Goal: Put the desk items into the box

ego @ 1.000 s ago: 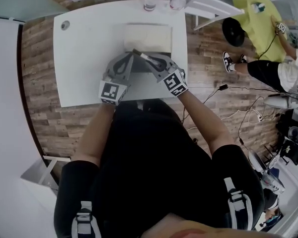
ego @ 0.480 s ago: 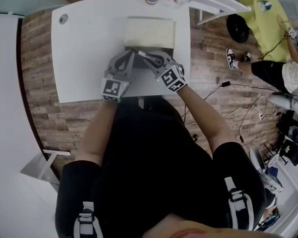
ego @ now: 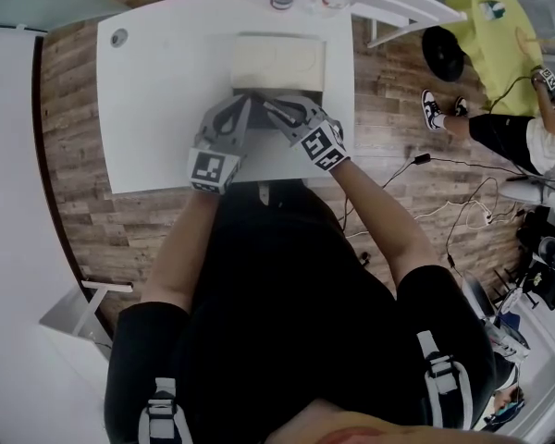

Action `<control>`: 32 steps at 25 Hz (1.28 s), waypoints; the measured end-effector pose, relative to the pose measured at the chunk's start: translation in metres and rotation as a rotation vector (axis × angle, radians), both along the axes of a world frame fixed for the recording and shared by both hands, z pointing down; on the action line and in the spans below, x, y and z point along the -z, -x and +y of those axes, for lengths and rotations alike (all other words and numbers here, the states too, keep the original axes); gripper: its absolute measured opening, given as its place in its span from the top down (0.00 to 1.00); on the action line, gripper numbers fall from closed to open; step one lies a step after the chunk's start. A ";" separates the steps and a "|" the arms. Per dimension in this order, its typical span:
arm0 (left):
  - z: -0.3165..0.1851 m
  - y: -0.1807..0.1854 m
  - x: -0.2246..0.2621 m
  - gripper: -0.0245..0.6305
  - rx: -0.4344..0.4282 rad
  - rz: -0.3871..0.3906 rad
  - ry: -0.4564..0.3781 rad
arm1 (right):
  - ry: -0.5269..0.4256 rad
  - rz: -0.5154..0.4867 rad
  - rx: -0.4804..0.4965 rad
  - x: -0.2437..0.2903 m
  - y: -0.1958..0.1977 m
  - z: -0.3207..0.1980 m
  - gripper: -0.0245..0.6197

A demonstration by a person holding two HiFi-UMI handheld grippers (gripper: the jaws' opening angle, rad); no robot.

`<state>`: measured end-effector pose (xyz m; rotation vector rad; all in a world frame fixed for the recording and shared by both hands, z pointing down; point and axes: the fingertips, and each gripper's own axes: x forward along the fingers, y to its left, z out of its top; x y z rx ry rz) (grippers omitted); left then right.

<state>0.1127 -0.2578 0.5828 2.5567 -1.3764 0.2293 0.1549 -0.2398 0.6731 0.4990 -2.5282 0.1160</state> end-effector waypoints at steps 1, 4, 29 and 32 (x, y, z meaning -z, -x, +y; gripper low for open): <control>-0.001 -0.001 0.006 0.95 0.001 0.001 -0.011 | -0.008 -0.011 -0.004 0.007 -0.001 -0.001 0.81; 0.000 -0.003 0.027 0.94 -0.009 -0.010 -0.044 | -0.028 -0.061 -0.026 0.037 -0.001 -0.005 0.81; 0.029 -0.004 0.181 0.95 -0.141 0.024 -0.204 | -0.229 -0.376 -0.159 0.270 0.005 0.010 0.94; 0.029 -0.008 0.186 0.95 -0.154 0.030 -0.211 | -0.237 -0.376 -0.165 0.273 0.000 0.011 0.94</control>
